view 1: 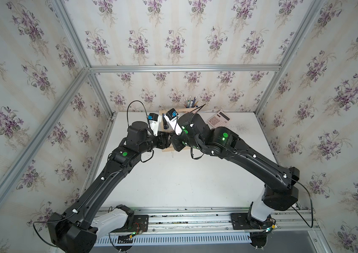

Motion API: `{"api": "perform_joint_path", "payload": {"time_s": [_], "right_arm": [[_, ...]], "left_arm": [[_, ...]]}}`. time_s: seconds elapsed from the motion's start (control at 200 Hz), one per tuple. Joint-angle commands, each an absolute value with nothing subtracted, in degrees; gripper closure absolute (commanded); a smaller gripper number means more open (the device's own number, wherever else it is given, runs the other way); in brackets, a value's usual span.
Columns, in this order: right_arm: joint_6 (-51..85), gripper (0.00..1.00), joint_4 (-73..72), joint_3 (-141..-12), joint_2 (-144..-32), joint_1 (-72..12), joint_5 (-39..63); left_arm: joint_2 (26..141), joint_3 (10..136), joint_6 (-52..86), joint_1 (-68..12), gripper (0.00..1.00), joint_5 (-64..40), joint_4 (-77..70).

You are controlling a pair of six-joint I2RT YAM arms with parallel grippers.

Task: Hang the necklace on the jewelry display stand
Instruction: Pick up the necklace from the center of the board.

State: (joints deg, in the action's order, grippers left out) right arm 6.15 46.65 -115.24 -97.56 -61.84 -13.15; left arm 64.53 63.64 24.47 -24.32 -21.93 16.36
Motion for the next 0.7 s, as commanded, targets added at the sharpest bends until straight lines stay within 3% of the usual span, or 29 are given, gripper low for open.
{"api": "perform_joint_path", "payload": {"time_s": [0.0,0.555,0.694], "right_arm": [[6.8,0.96,44.7,-115.1,-97.8,-61.0,-11.1],[7.2,0.96,42.5,-113.7,-96.2,-59.0,-3.6],[7.1,0.96,42.4,-113.6,-96.3,-59.1,-3.7]], "left_arm": [[64.1,64.2,23.0,-24.4,0.34,-26.7,13.8],[66.6,66.4,22.0,-24.4,0.44,-33.1,11.9],[67.3,67.1,21.9,-24.6,0.59,-33.8,11.7]]}}
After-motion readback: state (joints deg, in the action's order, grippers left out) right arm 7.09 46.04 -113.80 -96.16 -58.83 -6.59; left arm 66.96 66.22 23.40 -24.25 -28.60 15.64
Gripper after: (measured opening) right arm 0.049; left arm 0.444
